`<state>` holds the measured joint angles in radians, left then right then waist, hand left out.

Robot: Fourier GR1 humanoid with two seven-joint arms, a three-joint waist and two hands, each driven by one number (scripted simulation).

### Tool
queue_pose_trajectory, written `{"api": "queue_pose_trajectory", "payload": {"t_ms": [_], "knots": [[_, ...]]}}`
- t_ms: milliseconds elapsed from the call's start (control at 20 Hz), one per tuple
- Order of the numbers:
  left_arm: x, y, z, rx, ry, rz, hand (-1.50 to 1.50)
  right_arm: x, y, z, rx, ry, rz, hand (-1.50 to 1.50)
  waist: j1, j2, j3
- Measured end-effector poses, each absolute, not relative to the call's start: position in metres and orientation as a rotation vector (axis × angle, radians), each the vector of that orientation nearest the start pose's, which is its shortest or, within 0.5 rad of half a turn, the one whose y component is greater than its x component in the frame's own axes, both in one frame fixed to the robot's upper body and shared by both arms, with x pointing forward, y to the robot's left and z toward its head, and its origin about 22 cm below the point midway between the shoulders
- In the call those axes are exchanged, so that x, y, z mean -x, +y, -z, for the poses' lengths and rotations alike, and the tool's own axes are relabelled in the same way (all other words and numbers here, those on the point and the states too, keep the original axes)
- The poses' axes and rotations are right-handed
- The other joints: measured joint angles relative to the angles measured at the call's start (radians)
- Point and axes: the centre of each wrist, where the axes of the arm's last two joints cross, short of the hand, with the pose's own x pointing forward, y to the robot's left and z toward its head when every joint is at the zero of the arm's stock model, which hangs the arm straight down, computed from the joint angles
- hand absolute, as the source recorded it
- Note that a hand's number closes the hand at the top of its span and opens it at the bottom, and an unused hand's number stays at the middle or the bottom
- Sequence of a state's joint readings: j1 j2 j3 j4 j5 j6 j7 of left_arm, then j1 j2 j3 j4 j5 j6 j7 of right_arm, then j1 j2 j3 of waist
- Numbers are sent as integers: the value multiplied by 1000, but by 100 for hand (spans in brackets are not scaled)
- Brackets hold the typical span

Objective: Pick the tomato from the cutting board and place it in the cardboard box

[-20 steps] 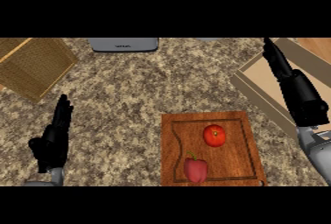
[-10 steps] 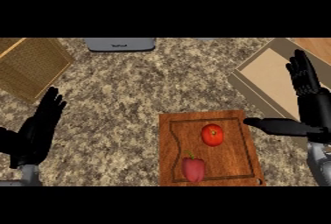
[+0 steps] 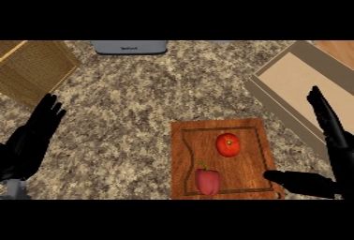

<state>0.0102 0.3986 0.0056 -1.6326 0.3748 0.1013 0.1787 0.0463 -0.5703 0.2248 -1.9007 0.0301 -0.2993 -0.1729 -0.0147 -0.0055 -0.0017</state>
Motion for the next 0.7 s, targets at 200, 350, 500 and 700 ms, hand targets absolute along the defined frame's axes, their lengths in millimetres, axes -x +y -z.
{"api": "queue_pose_trajectory", "payload": {"t_ms": [200, 350, 500, 700], "knots": [[-238, 316, -45, -69, -1441, -49, 0, -211, -284, -105, 526, -1789, -752, -150, 7, 1, -4], [-242, 319, -50, -67, -1439, -44, 0, -209, -279, -120, 605, -1634, -910, -150, 16, 3, -5], [-241, 319, -51, -53, -1441, -33, 0, -211, -266, -138, 660, -1482, -1016, -150, 30, 4, -5], [-247, 319, -52, -50, -1450, -25, 0, -217, -238, -146, 673, -1310, -1097, -150, 39, 8, -3]]}}
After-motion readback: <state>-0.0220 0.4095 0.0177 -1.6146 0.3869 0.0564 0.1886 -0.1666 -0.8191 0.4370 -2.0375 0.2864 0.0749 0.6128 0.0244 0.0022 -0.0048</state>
